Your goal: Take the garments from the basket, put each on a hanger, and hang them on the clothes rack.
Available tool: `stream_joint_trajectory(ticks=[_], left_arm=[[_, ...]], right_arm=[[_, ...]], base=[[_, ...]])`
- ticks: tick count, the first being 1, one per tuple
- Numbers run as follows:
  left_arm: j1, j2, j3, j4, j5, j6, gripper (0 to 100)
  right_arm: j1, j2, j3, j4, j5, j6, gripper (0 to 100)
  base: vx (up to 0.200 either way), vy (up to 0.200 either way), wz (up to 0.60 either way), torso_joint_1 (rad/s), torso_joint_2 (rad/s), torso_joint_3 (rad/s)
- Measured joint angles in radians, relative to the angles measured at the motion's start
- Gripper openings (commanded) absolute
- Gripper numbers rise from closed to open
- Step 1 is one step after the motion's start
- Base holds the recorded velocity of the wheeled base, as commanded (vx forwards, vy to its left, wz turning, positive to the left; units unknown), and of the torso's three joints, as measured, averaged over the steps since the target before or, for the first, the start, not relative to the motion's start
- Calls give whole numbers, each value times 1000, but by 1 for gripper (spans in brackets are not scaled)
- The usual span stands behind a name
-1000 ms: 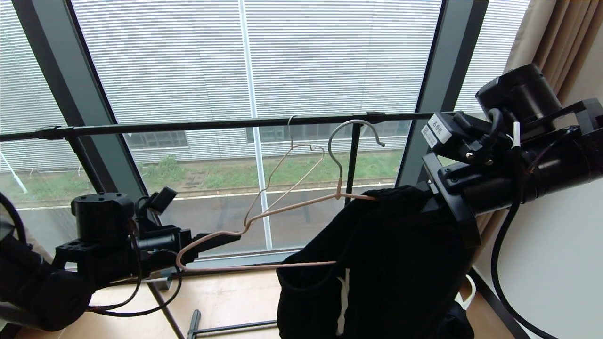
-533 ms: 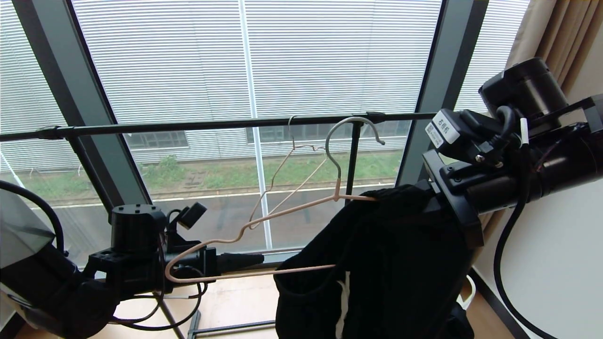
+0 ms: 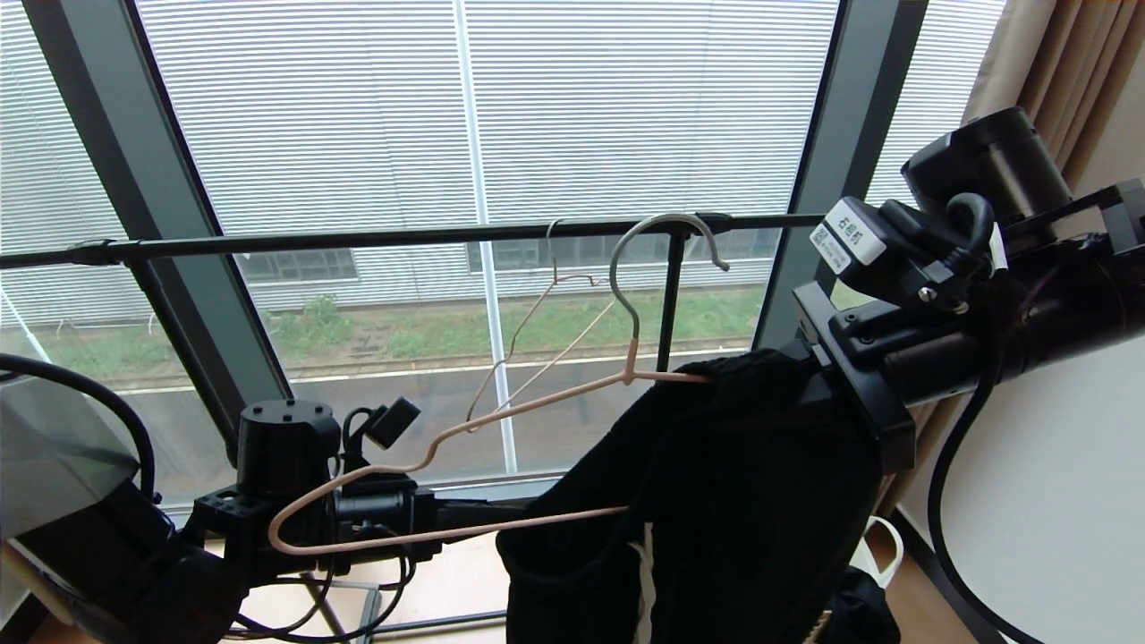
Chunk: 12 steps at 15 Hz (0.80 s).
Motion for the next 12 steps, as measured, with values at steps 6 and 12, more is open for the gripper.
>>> stream_joint_trajectory(ticks=[6,12], left_arm=[[-34,11,48,-43,4,2,0],[2,12,95,-130,4,0,0]], right_arm=[[7,6,2,-29,31,13,0],[-28,-9,32,-27,31,13,0]], base=[[0,0,0,0,0,0],[0,0,0,0,0,0]])
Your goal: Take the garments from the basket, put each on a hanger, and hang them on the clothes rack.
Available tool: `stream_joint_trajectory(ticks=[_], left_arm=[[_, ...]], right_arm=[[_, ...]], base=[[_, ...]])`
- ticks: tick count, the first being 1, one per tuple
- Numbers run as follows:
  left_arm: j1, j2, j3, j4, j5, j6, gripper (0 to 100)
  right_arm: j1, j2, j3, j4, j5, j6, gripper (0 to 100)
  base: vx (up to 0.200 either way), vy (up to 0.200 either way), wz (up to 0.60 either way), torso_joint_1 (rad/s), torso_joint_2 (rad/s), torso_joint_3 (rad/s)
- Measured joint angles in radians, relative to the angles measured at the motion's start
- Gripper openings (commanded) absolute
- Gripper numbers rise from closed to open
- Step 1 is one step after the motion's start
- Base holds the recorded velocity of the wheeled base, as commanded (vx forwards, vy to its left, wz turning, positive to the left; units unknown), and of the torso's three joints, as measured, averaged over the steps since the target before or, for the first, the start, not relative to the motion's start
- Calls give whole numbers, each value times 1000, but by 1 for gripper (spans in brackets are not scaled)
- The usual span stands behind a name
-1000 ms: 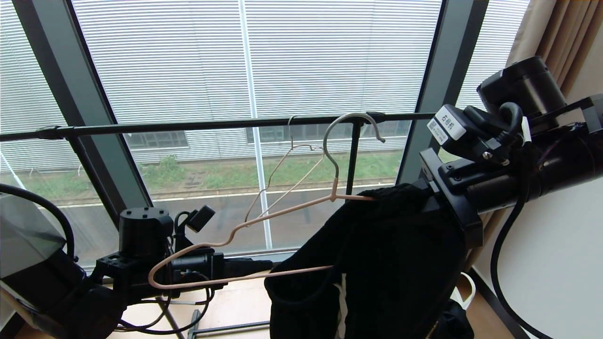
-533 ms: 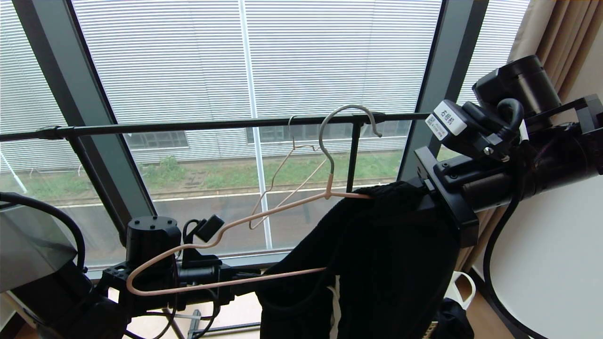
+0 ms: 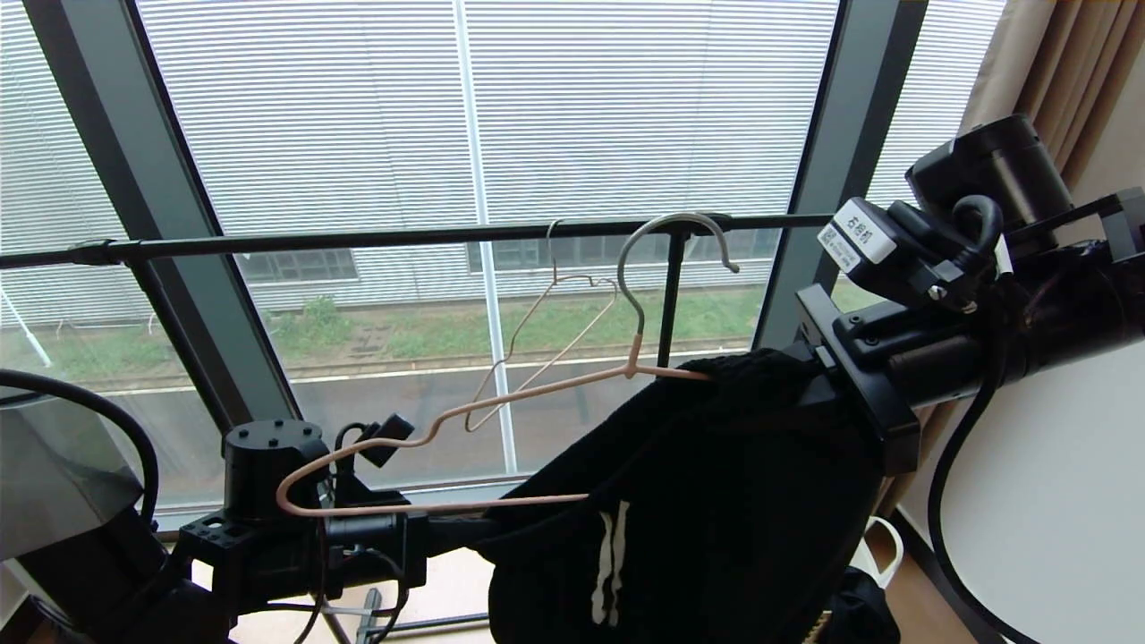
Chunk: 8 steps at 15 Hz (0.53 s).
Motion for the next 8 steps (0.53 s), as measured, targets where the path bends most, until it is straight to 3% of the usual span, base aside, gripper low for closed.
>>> stream_joint_trajectory(ticks=[8], left_arm=[[109,-23,82,-109,-1,-1,0]], right_arm=[[-101,-50,80,0,-3,-5,0]], base=[[0,0,0,0,0,0]])
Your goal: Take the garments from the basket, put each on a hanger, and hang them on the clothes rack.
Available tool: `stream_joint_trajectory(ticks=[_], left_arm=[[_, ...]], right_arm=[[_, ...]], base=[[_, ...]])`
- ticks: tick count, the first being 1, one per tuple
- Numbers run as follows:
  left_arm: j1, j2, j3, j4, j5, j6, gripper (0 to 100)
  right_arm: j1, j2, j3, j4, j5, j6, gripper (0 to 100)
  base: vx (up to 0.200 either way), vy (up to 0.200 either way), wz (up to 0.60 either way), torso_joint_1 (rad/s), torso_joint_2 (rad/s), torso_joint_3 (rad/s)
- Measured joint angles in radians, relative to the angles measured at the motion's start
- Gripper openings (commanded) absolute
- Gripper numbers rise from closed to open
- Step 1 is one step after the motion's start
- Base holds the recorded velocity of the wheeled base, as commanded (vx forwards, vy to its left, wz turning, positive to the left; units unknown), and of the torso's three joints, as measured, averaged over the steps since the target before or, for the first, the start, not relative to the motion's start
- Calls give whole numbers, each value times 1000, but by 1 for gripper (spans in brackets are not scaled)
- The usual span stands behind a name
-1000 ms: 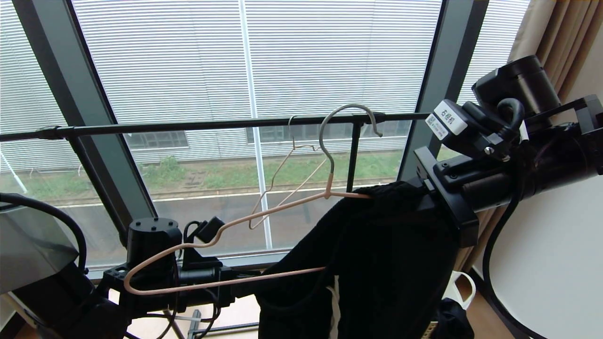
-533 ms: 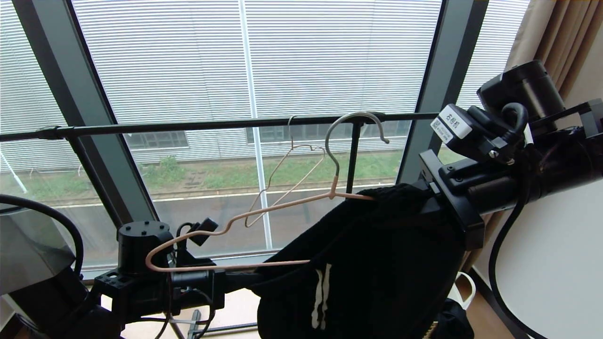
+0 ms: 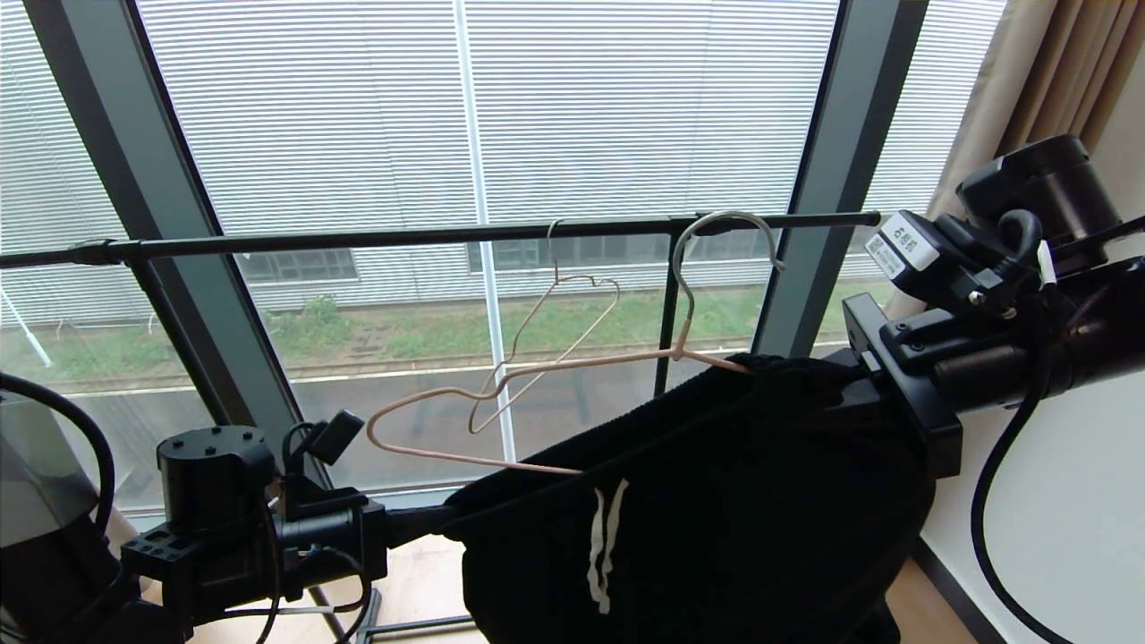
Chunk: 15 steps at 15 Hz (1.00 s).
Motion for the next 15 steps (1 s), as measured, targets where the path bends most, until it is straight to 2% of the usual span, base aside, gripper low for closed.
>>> stream_joint_trajectory(ticks=[4,10,15], left_arm=[[45,-42,10,-2,0,0,0],[58,-106,29,-1,1,0,0],[57,-129,26,0,1,0,0]], right_arm=[[-32,-30,60,2,-36,-4,0],[-34,-46,154,0,-217,-18,0],[-21,-43,204,-1,-251,-30,0]], base=[[0,0,0,0,0,0],[0,0,0,0,0,0],[0,0,0,0,0,0]])
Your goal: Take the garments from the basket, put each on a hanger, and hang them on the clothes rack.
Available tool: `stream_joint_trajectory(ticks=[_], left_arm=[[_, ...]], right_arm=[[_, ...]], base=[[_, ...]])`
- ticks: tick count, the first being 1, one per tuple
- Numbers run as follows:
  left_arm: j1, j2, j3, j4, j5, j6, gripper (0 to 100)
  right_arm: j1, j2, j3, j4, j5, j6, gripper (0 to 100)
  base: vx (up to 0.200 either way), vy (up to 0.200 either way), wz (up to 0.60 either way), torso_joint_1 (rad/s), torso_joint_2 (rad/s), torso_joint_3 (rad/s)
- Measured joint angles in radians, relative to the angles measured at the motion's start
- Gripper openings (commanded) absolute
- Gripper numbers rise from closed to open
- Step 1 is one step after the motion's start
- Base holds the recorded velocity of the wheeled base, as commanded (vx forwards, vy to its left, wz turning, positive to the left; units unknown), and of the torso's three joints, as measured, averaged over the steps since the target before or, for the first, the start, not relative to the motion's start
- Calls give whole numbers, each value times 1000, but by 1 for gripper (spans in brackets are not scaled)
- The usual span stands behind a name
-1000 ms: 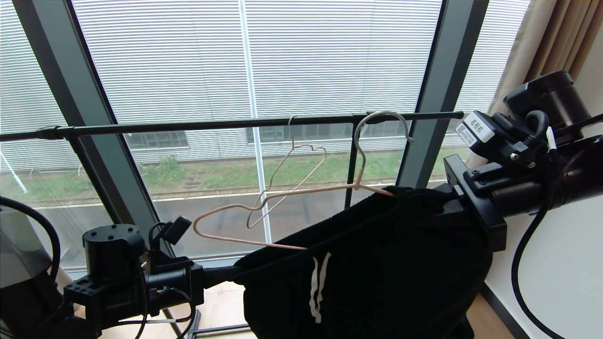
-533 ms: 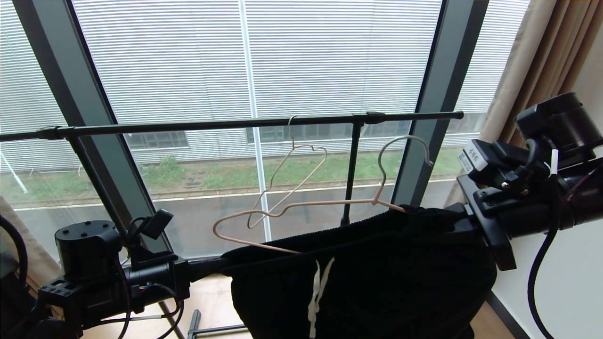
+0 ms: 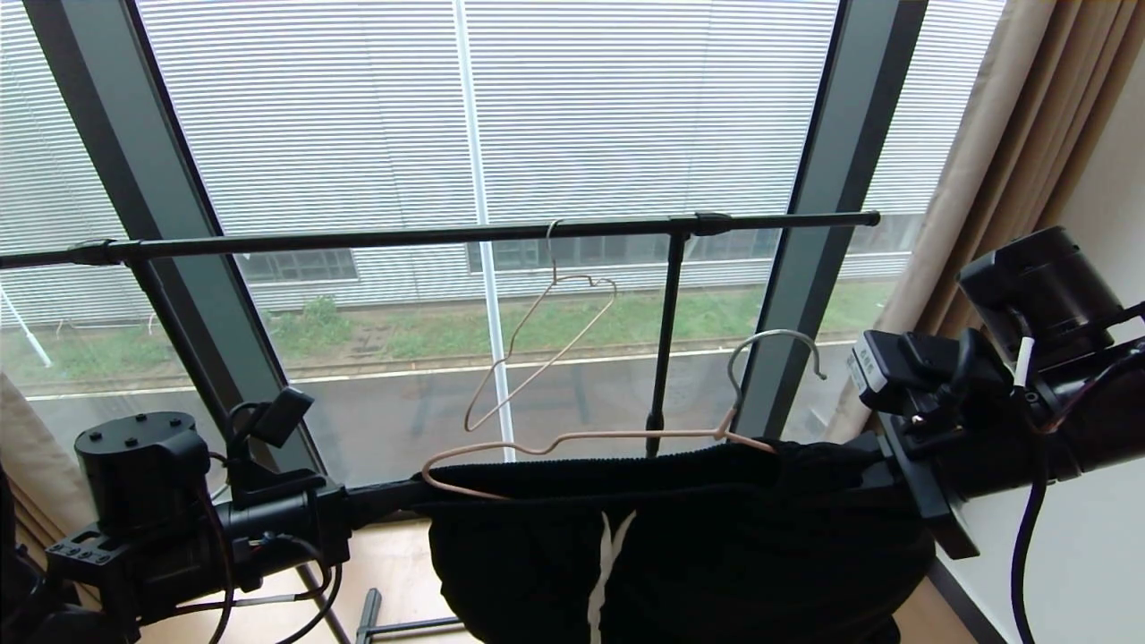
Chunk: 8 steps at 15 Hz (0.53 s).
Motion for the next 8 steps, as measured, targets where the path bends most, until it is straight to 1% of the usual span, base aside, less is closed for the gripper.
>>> stream_joint_trajectory(ticks=[4,8], left_arm=[[-2,-11,-3,0,0,0,0],[-1,-20,-4,0,0,0,0]], right_arm=[[10,9,34,-1,-58,0,0],[16,31,55,-3,-74,0,0]], base=[[0,0,0,0,0,0],[0,0,0,0,0,0]])
